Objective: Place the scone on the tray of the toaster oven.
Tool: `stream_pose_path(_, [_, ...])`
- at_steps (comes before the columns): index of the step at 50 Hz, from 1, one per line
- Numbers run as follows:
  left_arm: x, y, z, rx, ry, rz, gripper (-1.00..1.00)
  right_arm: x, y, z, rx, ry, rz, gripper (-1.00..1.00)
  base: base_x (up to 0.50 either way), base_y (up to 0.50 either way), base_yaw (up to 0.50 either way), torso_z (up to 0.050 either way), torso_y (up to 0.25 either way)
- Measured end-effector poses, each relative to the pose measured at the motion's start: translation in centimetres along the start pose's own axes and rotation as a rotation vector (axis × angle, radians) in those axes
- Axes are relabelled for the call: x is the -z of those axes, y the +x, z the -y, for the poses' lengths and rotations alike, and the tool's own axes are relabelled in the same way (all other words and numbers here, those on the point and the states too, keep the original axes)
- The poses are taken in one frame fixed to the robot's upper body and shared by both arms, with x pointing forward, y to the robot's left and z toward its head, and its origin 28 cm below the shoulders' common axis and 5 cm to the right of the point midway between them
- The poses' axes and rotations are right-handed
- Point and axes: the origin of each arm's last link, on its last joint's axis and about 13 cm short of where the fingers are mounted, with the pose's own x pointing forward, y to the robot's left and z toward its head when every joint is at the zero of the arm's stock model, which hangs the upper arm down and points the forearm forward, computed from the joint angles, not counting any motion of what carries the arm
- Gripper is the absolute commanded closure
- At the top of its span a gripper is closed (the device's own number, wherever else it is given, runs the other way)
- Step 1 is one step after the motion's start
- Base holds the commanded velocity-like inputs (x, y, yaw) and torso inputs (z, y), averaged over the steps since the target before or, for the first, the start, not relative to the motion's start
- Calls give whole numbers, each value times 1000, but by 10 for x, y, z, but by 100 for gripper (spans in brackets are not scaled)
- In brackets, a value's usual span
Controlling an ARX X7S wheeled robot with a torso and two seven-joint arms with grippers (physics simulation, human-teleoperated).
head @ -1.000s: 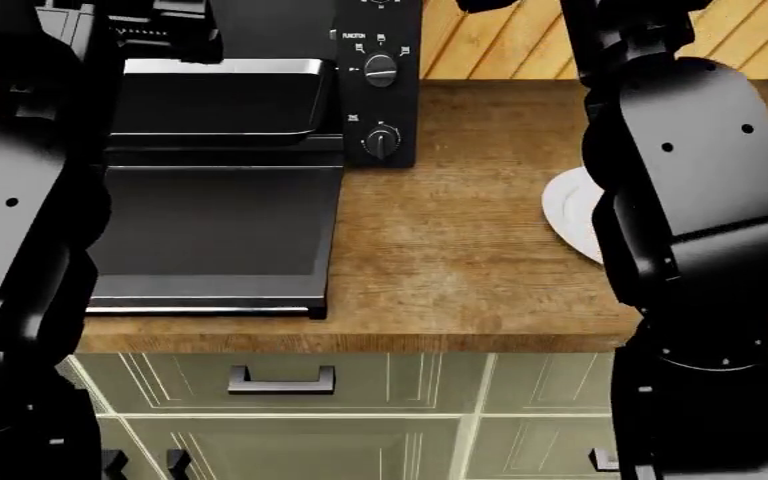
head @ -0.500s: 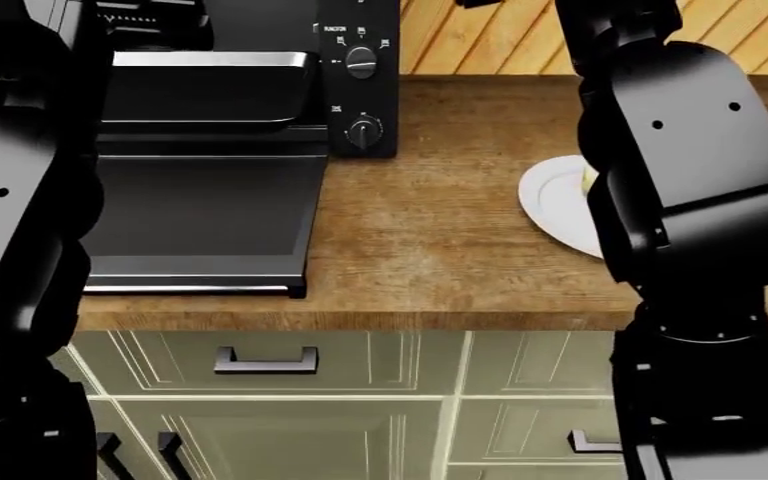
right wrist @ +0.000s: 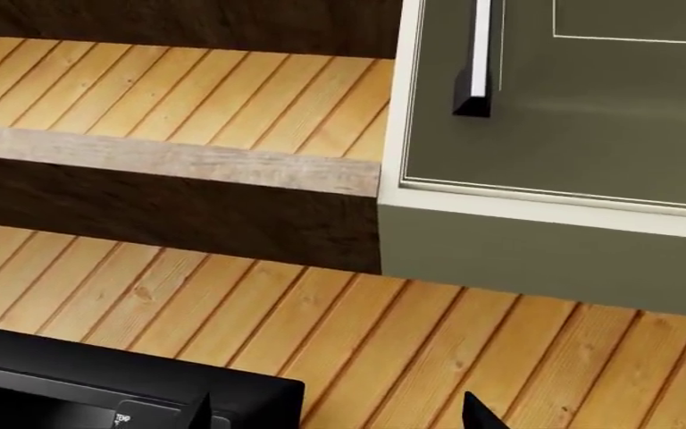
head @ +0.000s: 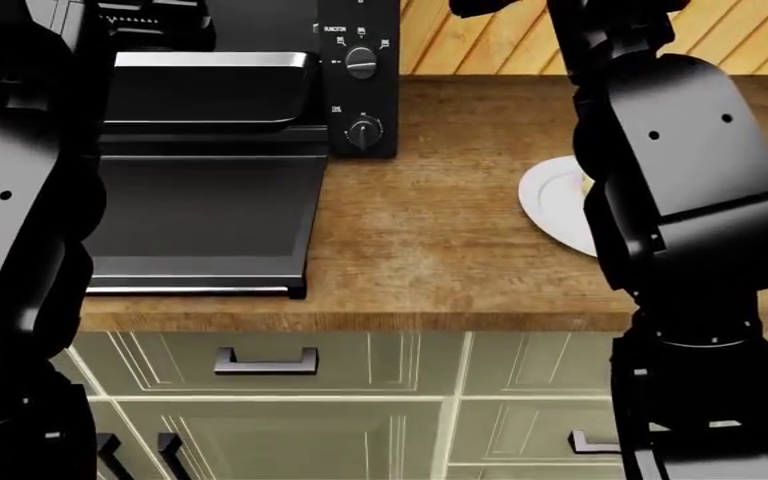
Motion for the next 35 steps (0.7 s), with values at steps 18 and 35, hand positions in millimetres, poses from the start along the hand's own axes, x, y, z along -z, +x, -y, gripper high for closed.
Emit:
stream_pose_path(18, [0,-1,0,3,-2,2,-100,1,0,-1,-3,7,6,-100,81,0,0,0,0])
stream_pose_path(35, [1,-2,0,7,-7,5,-100,1,1,-2,-6,12,8,-100,141,0,0,0,0])
